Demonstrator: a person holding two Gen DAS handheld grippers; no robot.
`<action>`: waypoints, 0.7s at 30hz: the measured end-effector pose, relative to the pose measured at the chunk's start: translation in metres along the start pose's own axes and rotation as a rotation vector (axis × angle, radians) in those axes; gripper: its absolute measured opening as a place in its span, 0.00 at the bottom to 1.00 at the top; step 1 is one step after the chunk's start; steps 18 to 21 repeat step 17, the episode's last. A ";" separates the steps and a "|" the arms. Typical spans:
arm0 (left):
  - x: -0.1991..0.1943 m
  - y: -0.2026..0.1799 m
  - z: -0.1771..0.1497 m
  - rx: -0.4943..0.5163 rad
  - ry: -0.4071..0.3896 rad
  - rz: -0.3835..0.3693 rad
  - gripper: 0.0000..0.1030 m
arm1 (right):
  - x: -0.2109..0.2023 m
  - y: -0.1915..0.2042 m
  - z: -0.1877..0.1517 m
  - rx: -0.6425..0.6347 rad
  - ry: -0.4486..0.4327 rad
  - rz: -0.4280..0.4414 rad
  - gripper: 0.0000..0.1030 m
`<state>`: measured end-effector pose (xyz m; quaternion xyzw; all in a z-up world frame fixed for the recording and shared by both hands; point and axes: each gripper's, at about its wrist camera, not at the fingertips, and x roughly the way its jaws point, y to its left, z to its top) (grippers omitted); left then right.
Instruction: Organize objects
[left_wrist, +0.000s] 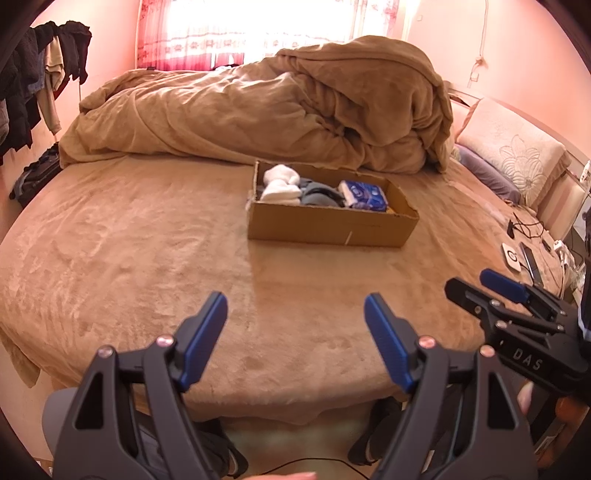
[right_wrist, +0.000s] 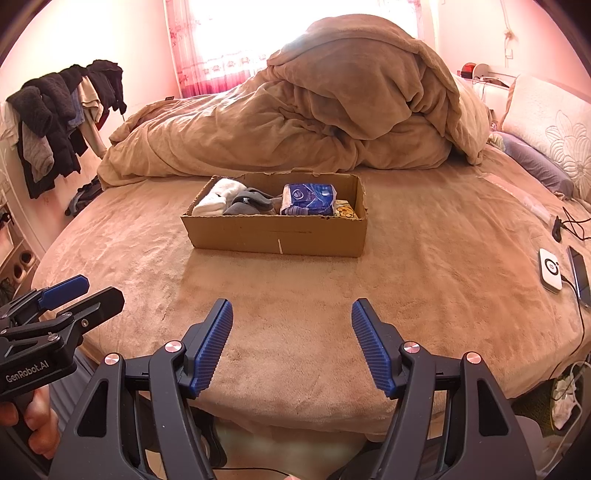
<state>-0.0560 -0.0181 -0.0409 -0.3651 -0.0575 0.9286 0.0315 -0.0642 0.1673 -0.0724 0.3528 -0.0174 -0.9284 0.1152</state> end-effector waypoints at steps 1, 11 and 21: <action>0.000 0.000 0.000 0.000 0.000 0.000 0.76 | 0.000 0.000 0.000 0.000 0.000 0.000 0.68; 0.005 0.002 0.003 -0.014 0.002 -0.013 0.76 | 0.002 0.001 0.005 -0.005 0.004 -0.004 0.68; 0.011 0.004 0.017 0.023 -0.005 -0.022 0.76 | 0.006 0.000 0.010 0.004 0.016 0.004 0.68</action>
